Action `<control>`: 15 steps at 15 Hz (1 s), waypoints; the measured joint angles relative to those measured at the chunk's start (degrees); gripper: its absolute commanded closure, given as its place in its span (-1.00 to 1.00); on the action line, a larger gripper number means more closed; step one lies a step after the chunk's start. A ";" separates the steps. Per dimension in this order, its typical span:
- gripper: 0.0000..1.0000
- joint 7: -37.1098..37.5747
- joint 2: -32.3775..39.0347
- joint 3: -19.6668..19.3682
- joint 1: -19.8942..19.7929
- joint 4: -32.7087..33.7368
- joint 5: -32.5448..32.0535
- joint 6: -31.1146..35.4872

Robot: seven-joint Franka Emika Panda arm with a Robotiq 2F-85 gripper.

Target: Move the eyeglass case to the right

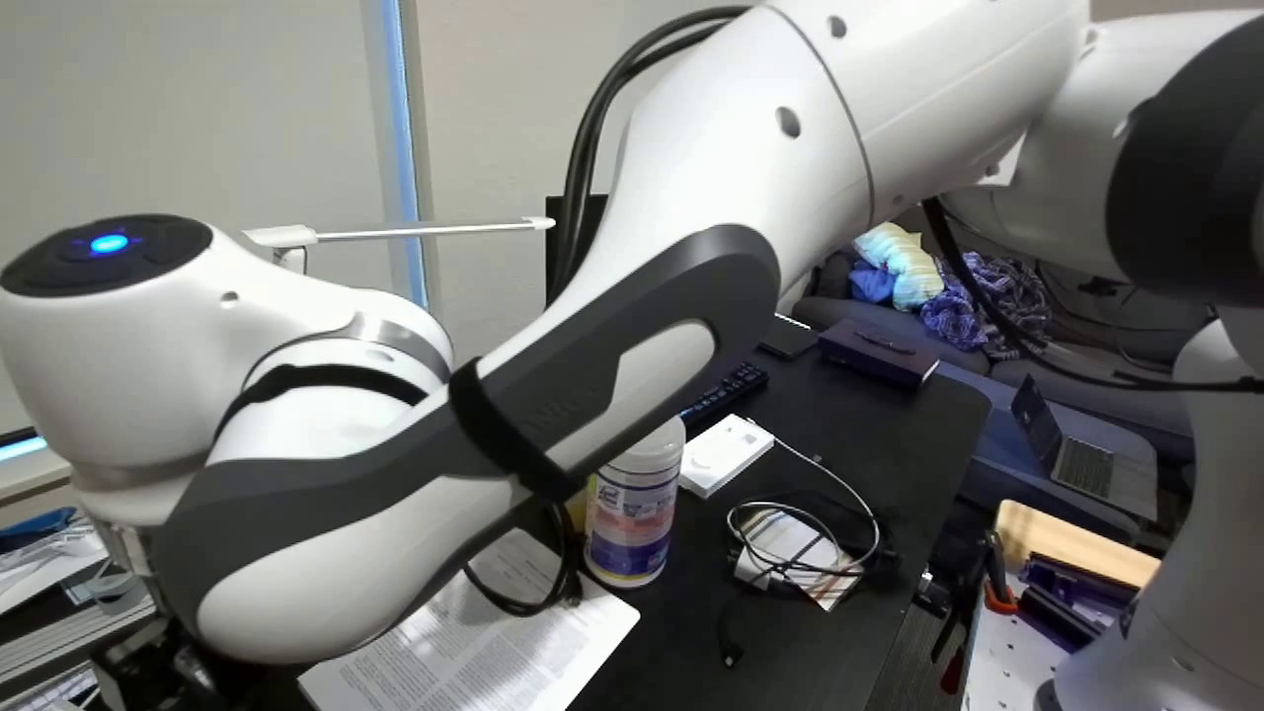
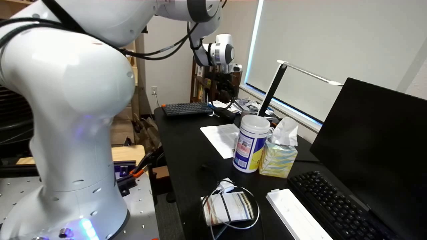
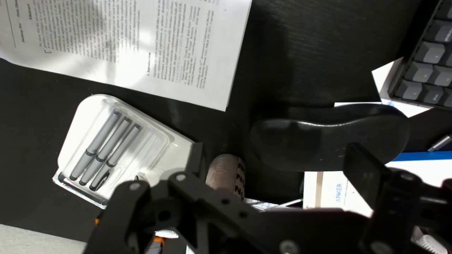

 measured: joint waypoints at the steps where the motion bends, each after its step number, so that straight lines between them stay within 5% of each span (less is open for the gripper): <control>1: -1.00 0.00 0.00 -0.02 0.00 0.10 0.00 -0.13; 7: -1.00 0.69 0.30 -0.17 0.04 0.68 1.07 -1.14; 15: -1.00 16.34 3.95 -2.74 1.86 8.86 3.88 -6.55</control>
